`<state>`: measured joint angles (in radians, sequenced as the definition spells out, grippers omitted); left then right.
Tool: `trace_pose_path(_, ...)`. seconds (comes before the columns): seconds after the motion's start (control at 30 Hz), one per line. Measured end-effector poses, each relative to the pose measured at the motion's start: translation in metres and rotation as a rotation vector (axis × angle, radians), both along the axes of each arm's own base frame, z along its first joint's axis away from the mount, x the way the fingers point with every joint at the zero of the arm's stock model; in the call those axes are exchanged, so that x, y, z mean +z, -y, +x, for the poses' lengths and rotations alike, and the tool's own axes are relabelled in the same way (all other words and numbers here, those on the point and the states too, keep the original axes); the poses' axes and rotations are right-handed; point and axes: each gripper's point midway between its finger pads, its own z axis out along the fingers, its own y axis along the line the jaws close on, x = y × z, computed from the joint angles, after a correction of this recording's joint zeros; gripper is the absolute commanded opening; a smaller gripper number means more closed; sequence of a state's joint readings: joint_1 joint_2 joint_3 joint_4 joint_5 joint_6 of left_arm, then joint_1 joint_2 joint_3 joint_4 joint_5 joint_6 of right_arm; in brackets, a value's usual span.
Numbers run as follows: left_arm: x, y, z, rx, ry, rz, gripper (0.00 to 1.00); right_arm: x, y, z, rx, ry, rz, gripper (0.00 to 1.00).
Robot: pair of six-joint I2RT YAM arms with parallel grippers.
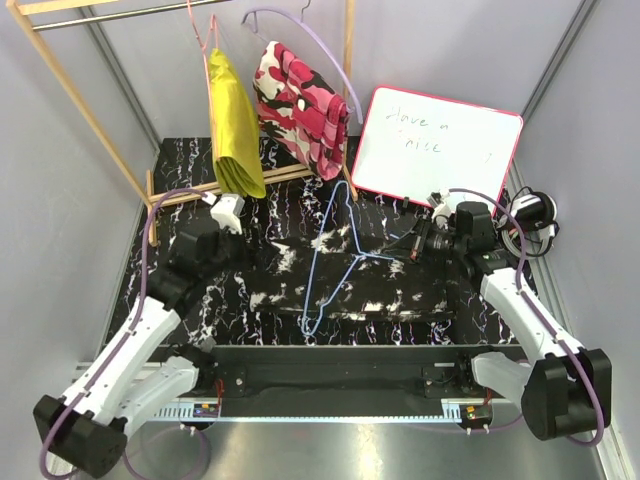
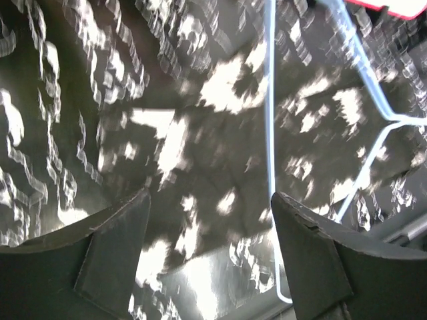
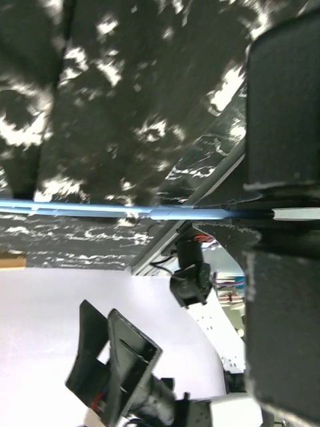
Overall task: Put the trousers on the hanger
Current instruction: Pass the hanger from the left arm to the right, then place trousers on hanger
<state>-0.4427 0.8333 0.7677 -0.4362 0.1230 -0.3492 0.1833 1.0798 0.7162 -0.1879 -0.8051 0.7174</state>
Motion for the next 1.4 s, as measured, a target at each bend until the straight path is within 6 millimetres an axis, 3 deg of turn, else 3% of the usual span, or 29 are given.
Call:
trace_pose_path(0.07,-0.015,-0.007,-0.004,0.005,-0.082,0.001,0.87,-0.008,0.005,-0.004,0.008,-0.018,-0.009,0.0)
trace_pose_path(0.1,-0.024,-0.009,-0.006,0.004,-0.129,0.001,0.97,-0.013,0.007,-0.007,0.015,-0.031,-0.018,0.0)
trace_pose_path(0.13,-0.036,-0.011,-0.007,0.009,-0.185,0.002,0.99,-0.017,0.009,-0.008,0.02,-0.032,-0.03,0.0)
trace_pose_path(0.23,-0.072,-0.019,-0.01,0.04,-0.358,0.013,0.99,-0.03,0.019,-0.009,0.035,-0.047,-0.071,0.0)
trace_pose_path(0.37,-0.105,-0.033,-0.014,0.097,-0.5,0.031,0.98,-0.05,0.032,-0.01,0.048,-0.071,-0.15,0.0)
trace_pose_path(0.53,-0.133,-0.04,-0.019,0.128,-0.591,0.034,0.85,-0.067,0.043,-0.01,0.063,-0.079,-0.234,0.0)
trace_pose_path(0.77,-0.165,-0.038,-0.015,0.131,-0.671,0.04,0.76,-0.076,0.049,-0.005,0.065,-0.088,-0.284,0.0)
trace_pose_path(0.83,-0.171,-0.036,-0.011,0.134,-0.68,0.034,0.57,-0.075,0.049,-0.004,0.065,-0.082,-0.286,0.0)
trace_pose_path(0.87,-0.172,-0.034,-0.009,0.13,-0.682,0.021,0.46,-0.076,0.049,-0.004,0.064,-0.081,-0.288,0.0)
trace_pose_path(0.9,-0.172,-0.032,-0.006,0.128,-0.677,0.011,0.26,-0.076,0.049,-0.004,0.062,-0.082,-0.291,0.0)
trace_pose_path(0.97,-0.172,-0.031,-0.003,0.128,-0.677,-0.008,0.03,-0.077,0.05,-0.003,0.059,-0.082,-0.296,0.0)
trace_pose_path(1.2,-0.154,-0.043,0.003,0.162,-0.664,-0.115,0.0,-0.068,0.055,0.002,0.021,-0.075,-0.313,0.0)
trace_pose_path(1.3,-0.132,-0.057,0.002,0.192,-0.603,-0.131,0.0,-0.059,0.057,0.005,-0.007,-0.066,-0.307,0.0)
trace_pose_path(1.4,-0.103,-0.058,-0.001,0.179,-0.518,-0.137,0.0,-0.051,0.057,0.007,-0.027,-0.062,-0.3,0.0)
